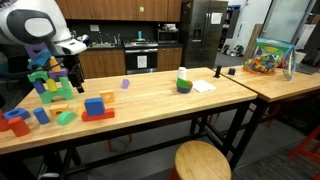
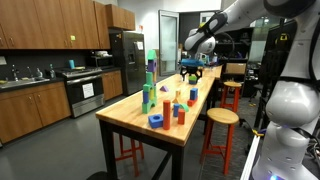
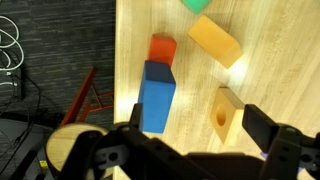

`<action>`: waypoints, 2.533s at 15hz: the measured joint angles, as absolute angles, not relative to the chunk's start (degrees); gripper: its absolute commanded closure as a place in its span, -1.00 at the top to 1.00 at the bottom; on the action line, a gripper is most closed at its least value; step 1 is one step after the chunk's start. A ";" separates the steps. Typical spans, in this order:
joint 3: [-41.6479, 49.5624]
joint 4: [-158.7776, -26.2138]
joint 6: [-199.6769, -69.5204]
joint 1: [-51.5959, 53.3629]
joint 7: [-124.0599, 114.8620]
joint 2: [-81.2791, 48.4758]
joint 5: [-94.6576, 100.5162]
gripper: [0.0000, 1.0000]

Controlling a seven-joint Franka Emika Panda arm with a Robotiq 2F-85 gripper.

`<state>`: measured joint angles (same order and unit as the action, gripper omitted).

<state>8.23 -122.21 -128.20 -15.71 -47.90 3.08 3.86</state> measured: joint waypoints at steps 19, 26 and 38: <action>12.07 -119.78 -126.49 -13.51 -39.42 0.02 -4.30 1.00; 12.69 -118.28 -126.11 -13.15 -40.02 -1.98 -5.23 1.00; 15.44 -117.42 -123.86 -14.28 -41.32 -4.65 -4.74 1.00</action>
